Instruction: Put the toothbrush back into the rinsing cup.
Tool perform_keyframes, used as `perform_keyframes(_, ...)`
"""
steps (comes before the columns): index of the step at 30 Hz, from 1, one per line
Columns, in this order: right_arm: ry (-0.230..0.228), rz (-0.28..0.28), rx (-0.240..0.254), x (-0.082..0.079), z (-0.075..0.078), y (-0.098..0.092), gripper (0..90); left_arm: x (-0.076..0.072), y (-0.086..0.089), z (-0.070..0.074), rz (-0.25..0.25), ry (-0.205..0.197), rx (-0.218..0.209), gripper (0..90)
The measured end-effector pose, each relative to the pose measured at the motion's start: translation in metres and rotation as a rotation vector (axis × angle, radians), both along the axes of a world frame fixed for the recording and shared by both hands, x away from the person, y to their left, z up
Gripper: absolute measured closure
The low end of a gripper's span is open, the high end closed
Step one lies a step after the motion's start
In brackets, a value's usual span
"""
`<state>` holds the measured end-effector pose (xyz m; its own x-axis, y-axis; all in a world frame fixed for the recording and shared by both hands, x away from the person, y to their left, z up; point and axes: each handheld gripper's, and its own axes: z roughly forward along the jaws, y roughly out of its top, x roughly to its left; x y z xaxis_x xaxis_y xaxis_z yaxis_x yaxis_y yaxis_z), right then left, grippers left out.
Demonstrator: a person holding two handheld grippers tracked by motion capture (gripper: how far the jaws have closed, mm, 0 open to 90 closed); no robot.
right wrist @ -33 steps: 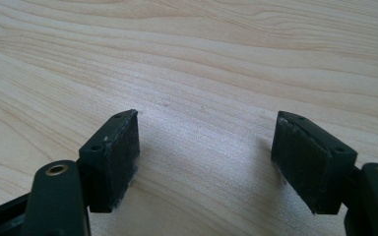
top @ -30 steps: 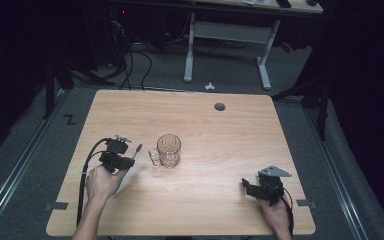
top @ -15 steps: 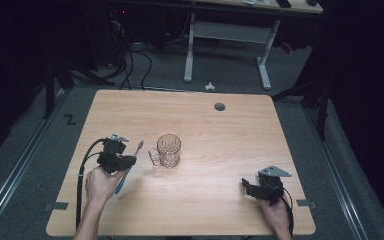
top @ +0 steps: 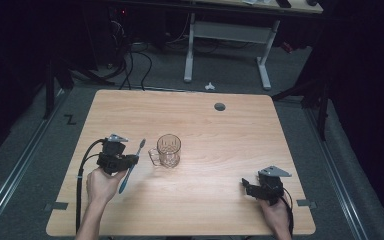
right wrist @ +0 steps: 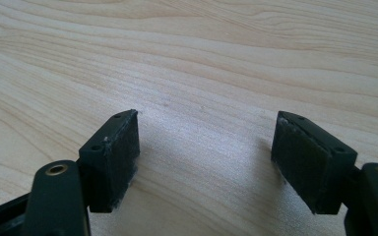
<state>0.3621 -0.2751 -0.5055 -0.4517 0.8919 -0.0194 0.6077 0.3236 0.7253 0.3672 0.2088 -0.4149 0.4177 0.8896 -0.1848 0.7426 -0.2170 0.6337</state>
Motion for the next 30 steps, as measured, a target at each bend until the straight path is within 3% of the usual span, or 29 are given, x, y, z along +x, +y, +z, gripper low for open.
perform_keyframes(12,0.0,0.0,0.0,0.0,0.0,0.0,26.6,-0.003,0.001,0.006,-0.001,-0.023,-0.014,80.5)
perform_keyframes(30,0.0,0.0,0.0,0.0,0.0,0.0,26.6,-0.002,-0.011,0.025,-0.041,-0.075,-0.046,80.4)
